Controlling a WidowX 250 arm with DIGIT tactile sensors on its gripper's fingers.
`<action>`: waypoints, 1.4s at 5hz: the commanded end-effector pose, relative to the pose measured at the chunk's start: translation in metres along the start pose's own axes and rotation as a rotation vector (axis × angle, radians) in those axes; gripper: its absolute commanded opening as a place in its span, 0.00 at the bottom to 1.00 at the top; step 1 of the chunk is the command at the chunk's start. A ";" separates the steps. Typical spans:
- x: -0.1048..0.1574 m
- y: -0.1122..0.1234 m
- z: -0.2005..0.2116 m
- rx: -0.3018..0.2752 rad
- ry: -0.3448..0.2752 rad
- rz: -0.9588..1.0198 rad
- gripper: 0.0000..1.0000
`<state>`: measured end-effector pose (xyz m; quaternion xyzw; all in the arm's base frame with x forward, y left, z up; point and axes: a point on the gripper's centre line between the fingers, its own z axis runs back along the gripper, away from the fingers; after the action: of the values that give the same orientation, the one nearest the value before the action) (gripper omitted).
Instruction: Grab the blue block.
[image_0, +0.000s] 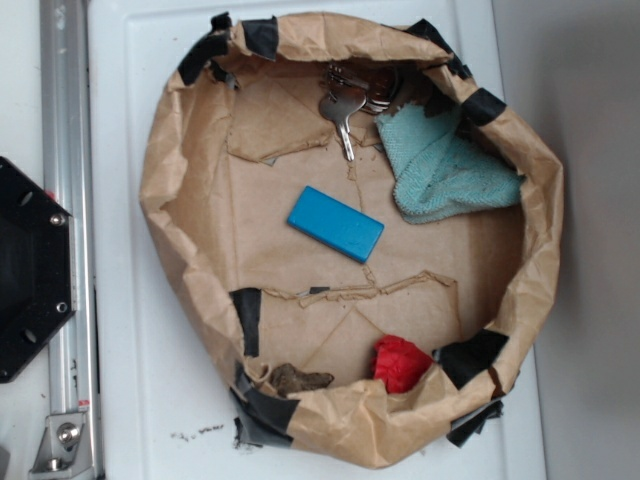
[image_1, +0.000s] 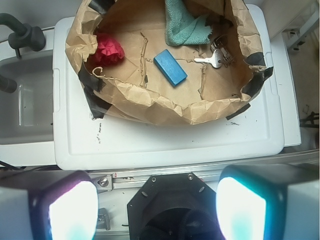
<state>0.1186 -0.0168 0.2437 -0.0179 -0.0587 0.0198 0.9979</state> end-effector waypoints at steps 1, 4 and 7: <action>0.000 0.000 0.000 0.000 0.000 0.000 1.00; 0.113 0.011 -0.129 0.037 -0.007 -0.230 1.00; 0.097 0.021 -0.164 0.108 0.055 -0.178 1.00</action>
<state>0.2337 0.0043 0.0872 0.0381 -0.0203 -0.0647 0.9970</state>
